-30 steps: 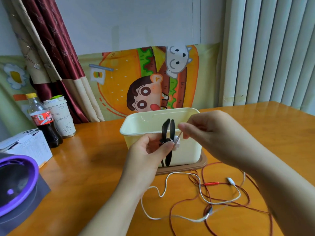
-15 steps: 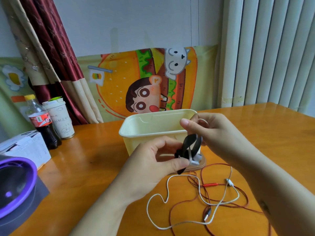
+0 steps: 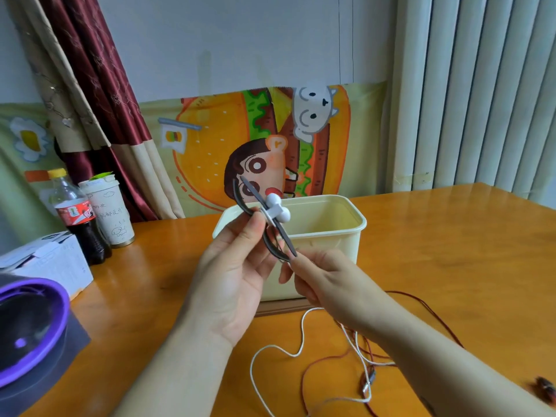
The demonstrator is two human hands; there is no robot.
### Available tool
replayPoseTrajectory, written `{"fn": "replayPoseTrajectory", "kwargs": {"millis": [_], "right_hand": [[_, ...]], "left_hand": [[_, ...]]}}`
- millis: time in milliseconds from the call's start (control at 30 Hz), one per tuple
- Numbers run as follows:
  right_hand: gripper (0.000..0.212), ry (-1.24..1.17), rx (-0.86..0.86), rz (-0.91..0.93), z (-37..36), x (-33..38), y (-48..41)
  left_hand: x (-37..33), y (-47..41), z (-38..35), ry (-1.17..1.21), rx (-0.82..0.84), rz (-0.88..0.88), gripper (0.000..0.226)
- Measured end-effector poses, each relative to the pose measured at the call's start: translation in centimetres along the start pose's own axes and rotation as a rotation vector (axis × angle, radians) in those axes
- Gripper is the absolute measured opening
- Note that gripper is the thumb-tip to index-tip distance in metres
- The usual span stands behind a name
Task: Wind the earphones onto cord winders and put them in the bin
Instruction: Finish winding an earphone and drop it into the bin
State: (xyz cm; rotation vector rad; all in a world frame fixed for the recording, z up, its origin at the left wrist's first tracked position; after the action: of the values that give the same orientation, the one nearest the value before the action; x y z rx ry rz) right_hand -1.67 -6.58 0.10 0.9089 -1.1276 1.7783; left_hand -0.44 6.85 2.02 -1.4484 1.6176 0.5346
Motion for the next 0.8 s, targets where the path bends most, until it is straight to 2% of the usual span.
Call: {"fn": "replayPoseTrajectory", "kwargs": {"millis": [100,233,367,533,667,800], "right_hand": [[0.036,0.165,0.009,0.044,-0.1,0.4,0.2],[0.031,0.335,-0.030,0.104,0.2,1.0,0.4],[0.029,0.450,-0.030,0.124,0.4,1.4,0.6],[0.028,0.513,0.053,0.180,0.6,2.9,1.0],[0.033,0.561,-0.034,0.158,2.7,3.8,1.0],[0.040,0.568,-0.136,0.131,4.8,3.7,0.9]], "left_hand": [[-0.1,0.0,0.6,0.041,-0.138,0.002,0.043],[-0.5,-0.3,1.2,0.079,-0.222,0.016,0.052],[-0.1,-0.5,1.5,0.025,-0.203,0.002,0.037],[1.0,-0.3,2.1,-0.314,-0.188,-0.036,0.025],[1.6,0.0,1.9,-0.693,-0.148,-0.035,0.022],[2.0,0.7,0.4,-0.791,-0.009,0.008,0.041]]}}
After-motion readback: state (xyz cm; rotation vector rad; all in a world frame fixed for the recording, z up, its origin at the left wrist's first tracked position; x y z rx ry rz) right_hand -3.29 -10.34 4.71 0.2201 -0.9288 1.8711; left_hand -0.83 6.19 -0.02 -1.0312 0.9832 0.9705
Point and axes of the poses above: each hand's wrist, its own y-axis away from the middle knuckle, its own z-axis out of the back of the hand, x = y × z, the point moved 1 cm from there along -y, towards the middle knuckle, and after that the axes turned 4 degrees about z, right-handed, at the moved point
